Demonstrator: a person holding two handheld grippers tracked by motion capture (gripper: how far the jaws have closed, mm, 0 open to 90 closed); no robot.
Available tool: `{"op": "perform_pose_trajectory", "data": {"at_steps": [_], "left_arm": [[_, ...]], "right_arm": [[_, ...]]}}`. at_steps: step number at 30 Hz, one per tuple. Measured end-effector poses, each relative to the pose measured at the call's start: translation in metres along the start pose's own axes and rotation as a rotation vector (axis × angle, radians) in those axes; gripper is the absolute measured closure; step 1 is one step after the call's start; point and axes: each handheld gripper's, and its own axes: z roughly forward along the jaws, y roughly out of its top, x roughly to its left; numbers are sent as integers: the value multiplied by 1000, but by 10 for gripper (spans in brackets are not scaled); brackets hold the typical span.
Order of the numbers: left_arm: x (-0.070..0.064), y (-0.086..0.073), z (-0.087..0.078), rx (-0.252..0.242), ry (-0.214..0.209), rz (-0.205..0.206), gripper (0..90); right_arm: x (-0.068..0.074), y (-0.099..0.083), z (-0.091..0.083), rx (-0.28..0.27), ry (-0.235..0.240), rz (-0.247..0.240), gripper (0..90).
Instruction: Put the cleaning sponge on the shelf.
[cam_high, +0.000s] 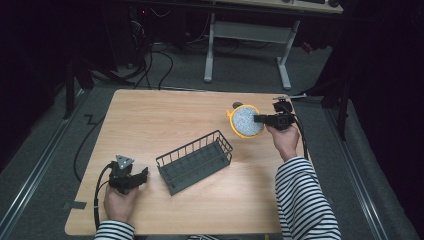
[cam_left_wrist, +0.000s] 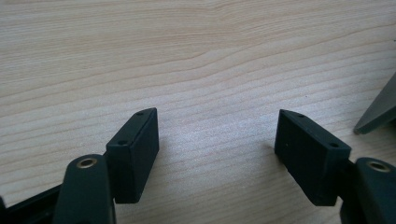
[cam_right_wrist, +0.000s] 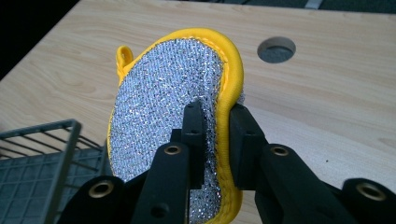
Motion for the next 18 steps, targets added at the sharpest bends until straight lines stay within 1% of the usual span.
{"op": "perform_pose_trajectory", "data": {"at_steps": [2, 5, 8, 13, 18], "left_arm": [[0, 0, 0, 0, 0, 0, 313], [0, 0, 0, 0, 1, 0, 313], [0, 0, 0, 0, 1, 0, 313], [0, 0, 0, 0, 1, 0, 313], [0, 0, 0, 0, 2, 0, 313]], "right_arm": [[2, 1, -6, -11, 10, -11, 789], [8, 3, -16, -22, 20, -42, 789], [17, 6, -24, -39, 49, -65, 789], [33, 10, -31, -47, 91, -110, 789], [47, 12, -33, -55, 133, -138, 788]]}}
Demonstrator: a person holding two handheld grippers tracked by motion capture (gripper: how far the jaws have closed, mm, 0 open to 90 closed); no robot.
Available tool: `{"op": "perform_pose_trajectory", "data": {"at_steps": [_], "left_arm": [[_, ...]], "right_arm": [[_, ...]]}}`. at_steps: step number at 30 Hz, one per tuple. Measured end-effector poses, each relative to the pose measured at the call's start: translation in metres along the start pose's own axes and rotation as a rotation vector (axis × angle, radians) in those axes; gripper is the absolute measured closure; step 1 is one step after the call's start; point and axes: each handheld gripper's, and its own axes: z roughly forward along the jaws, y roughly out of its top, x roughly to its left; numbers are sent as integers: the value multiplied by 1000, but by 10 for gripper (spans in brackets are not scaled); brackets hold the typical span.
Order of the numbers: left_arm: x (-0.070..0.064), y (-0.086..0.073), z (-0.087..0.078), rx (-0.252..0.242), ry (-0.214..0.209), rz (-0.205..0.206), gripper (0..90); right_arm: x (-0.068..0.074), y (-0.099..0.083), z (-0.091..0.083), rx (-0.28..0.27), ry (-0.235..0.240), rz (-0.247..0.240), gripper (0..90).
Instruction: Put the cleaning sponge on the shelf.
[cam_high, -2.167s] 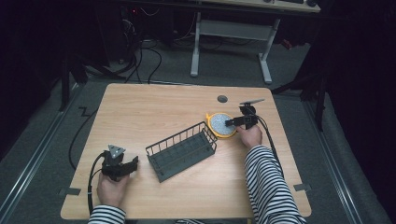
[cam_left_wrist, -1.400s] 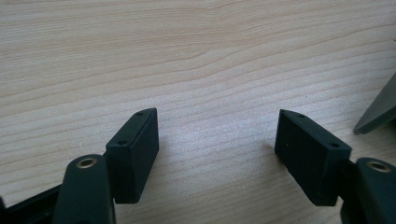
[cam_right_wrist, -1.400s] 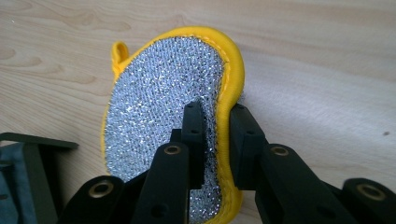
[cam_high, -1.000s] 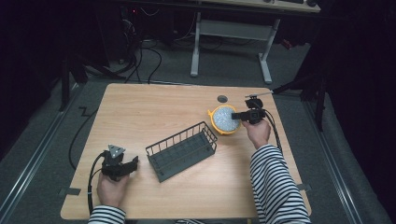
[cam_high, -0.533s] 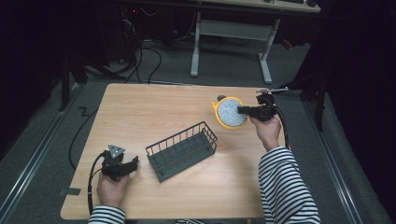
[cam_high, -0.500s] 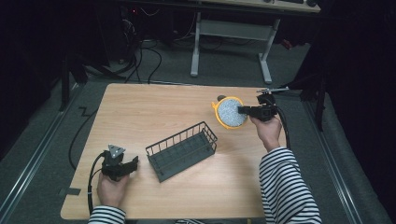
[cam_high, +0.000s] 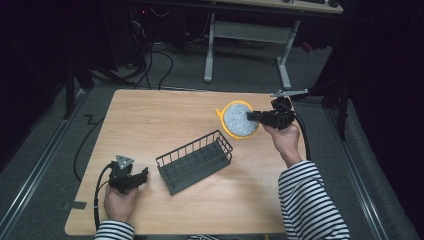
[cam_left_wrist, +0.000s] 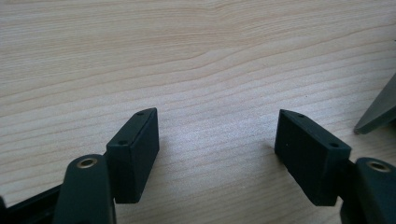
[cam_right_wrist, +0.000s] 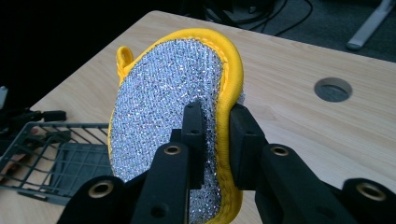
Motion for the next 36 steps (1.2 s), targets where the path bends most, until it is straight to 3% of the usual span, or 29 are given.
{"op": "perform_pose_trajectory", "data": {"at_steps": [6, 18, 36], "left_arm": [[0, 0, 0, 0, 0, 0, 313], [0, 0, 0, 0, 1, 0, 315], [0, 0, 0, 0, 0, 0, 315]], "right_arm": [[18, 2, 7, 9, 44, -44, 787], [49, 0, 36, 64, 102, -117, 785], [69, -12, 71, 133, 150, -161, 780]]}}
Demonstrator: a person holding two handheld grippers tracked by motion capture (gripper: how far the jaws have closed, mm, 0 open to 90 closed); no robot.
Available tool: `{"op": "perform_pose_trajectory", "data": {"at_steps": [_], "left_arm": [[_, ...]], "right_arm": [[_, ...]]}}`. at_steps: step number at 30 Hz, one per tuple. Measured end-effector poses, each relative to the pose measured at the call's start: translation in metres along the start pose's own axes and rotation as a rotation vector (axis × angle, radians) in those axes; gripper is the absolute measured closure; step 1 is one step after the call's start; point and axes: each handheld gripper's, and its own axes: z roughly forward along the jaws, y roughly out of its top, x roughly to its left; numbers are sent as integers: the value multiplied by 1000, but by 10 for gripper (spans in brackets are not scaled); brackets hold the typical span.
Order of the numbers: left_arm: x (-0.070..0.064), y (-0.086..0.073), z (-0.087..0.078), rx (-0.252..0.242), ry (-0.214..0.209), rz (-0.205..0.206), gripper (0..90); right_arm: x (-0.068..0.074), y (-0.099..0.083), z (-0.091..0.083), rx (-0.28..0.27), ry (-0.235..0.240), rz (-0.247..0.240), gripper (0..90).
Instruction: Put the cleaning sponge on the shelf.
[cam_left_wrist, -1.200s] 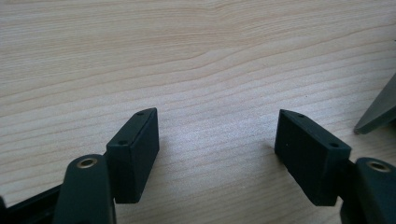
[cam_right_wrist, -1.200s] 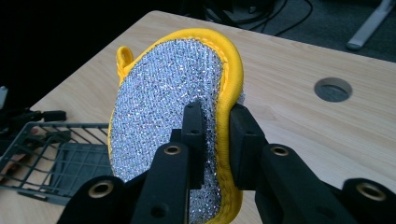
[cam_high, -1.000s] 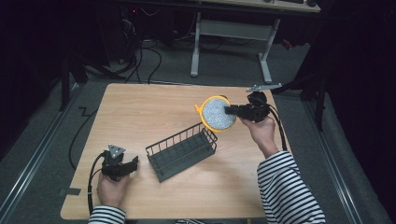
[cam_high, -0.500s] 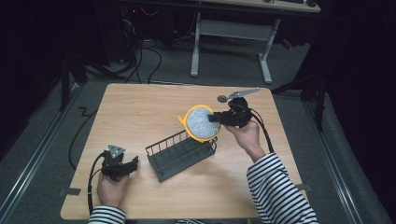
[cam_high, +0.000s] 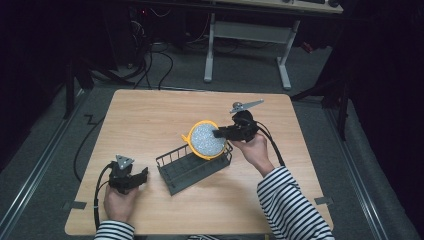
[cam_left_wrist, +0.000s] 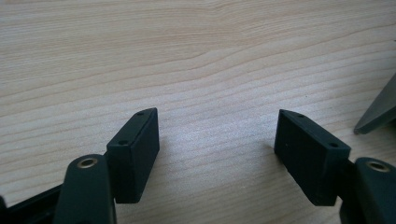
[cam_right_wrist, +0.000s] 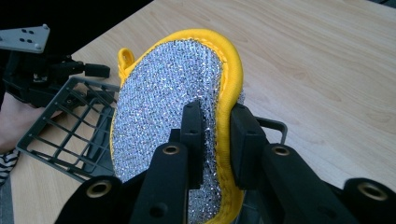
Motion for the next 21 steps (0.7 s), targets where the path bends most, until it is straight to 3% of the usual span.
{"op": "perform_pose_trajectory", "data": {"at_steps": [7, 10, 21], "left_arm": [[0, 0, 0, 0, -2, -1, 313], [0, 0, 0, 0, -2, -1, 314], [0, 0, 0, -1, -4, -2, 314]], "right_arm": [[-1, -3, 9, 15, 1, 6, 777], [1, -5, 13, 33, -17, -21, 774], [-1, -10, 18, 68, -27, -29, 768]]}}
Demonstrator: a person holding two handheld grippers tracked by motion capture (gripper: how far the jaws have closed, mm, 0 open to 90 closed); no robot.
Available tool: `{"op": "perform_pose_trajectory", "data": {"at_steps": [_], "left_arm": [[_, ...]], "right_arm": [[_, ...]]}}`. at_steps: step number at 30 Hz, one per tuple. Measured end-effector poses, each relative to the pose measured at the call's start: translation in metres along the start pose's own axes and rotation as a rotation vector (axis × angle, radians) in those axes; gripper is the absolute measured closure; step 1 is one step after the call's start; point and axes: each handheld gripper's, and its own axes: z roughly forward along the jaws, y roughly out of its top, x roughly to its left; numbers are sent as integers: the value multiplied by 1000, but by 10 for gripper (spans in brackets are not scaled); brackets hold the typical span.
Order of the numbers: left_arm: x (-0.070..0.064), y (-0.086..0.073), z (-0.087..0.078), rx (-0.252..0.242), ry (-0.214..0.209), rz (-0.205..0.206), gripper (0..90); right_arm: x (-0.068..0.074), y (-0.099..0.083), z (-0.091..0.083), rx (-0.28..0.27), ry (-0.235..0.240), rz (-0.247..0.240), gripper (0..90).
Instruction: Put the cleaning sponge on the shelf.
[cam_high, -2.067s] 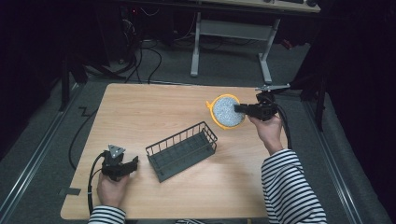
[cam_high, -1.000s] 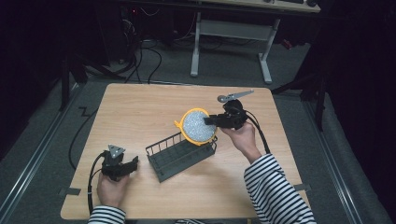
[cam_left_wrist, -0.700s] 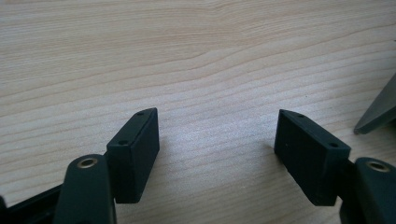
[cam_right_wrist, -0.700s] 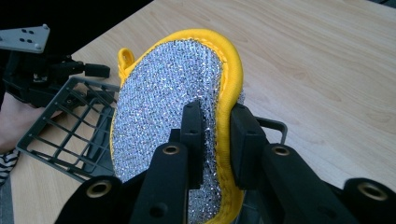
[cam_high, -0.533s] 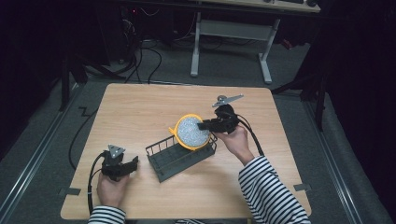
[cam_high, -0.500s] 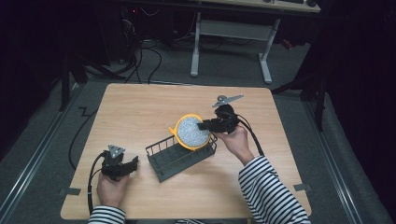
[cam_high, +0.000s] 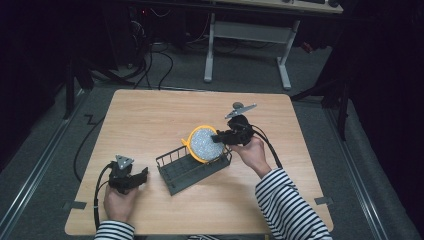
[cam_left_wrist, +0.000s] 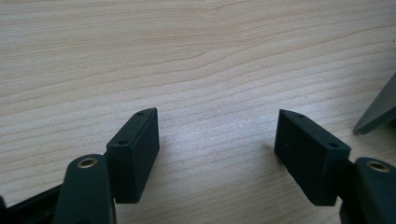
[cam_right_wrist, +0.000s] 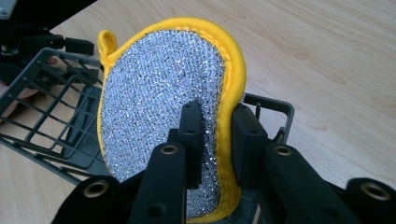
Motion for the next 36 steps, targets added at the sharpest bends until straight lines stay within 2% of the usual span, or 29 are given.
{"op": "perform_pose_trajectory", "data": {"at_steps": [20, 27, 29, 30, 31, 36], "left_arm": [[0, 0, 0, 0, 1, 0, 314], [0, 0, 0, 1, 1, 1, 313], [0, 0, 0, 0, 1, 1, 313], [0, 0, 0, 0, 1, 1, 313], [0, 0, 0, 1, 1, 1, 313], [0, 0, 0, 0, 1, 1, 313]], "right_arm": [[0, -4, 4, 46, -12, -14, 756], [0, -7, 6, 67, -17, -18, 728], [-1, -9, 7, 68, -20, -14, 665], [-1, -9, 7, 68, -20, -14, 665], [-1, -10, 5, 57, -18, -5, 605], [2, -9, -1, 28, -31, -13, 526]]}}
